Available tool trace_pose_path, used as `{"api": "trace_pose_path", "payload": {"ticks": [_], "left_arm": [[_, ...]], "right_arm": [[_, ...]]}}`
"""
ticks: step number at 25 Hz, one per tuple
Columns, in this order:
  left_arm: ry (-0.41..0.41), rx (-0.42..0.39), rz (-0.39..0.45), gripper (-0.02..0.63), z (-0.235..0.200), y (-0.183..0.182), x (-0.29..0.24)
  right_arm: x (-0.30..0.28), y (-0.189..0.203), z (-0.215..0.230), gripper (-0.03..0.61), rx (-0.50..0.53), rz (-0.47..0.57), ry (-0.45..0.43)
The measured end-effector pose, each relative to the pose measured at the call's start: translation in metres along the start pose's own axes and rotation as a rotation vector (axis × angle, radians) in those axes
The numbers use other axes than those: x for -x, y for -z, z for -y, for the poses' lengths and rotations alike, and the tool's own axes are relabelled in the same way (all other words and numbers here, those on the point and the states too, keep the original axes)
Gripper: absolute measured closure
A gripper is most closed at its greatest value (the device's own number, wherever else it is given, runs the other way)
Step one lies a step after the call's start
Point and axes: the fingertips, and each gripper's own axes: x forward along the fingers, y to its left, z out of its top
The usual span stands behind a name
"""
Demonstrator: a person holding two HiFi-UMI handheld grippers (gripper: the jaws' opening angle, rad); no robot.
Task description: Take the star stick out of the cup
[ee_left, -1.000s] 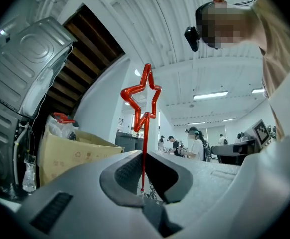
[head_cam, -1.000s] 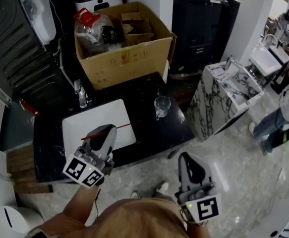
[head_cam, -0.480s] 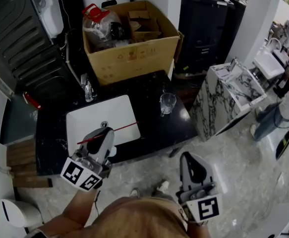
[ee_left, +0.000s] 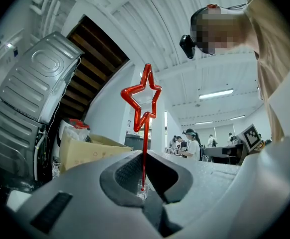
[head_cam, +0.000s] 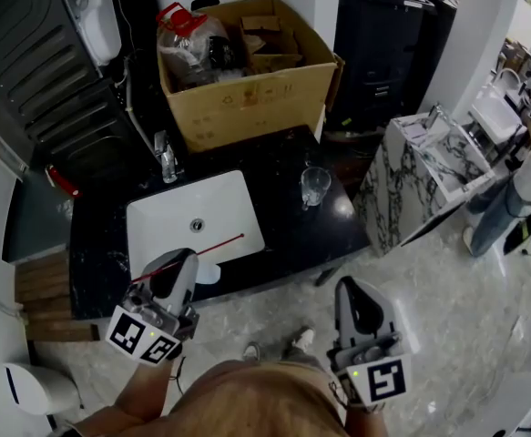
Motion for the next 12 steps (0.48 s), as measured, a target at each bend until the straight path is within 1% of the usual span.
{"api": "trace_pose_path", "payload": {"ticks": [4,12], "left_arm": [[-0.012,0.010,0.000,0.601,-0.004,-0.003,0.010],[-0.007,0.027,0.009,0.601,-0.006,-0.005,0.029]], "right_arm": [[-0.005,-0.002,-0.007,0.575,0.002,-0.002,-0.012],[-0.010,-0.004,-0.017,0.575,0.015,-0.005,-0.017]]}}
